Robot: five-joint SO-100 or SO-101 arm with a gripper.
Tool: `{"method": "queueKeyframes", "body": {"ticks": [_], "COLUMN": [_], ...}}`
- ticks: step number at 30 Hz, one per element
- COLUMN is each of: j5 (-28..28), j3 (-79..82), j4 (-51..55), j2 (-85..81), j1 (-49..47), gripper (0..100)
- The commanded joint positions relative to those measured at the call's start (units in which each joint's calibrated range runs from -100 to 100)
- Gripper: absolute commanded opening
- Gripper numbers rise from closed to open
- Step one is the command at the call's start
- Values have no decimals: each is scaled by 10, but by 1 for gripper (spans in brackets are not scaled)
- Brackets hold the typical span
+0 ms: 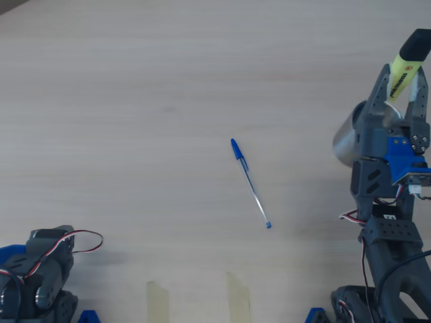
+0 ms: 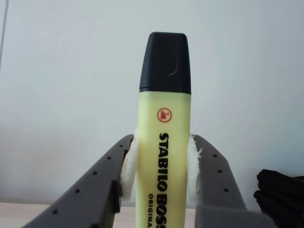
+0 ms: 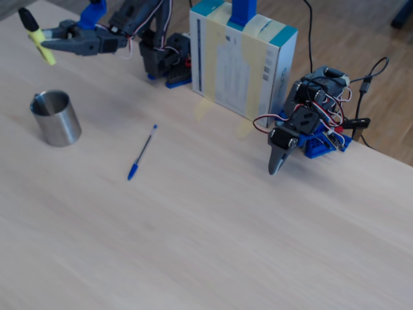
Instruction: Grab the yellow pen and put it in the silver cup.
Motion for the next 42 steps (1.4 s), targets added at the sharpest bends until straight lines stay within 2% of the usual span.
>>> {"method": "queueKeyframes", "body": {"ticks": [1,21,32,42], "j5": [4,4,4,5], "j3": [-6,-112,-107,-77], "j4": [-10,-4,-3,-1], "j2": [-12,163,231,234], "j1": [20,65,112,116], "gripper": [7,7,7,7]}}
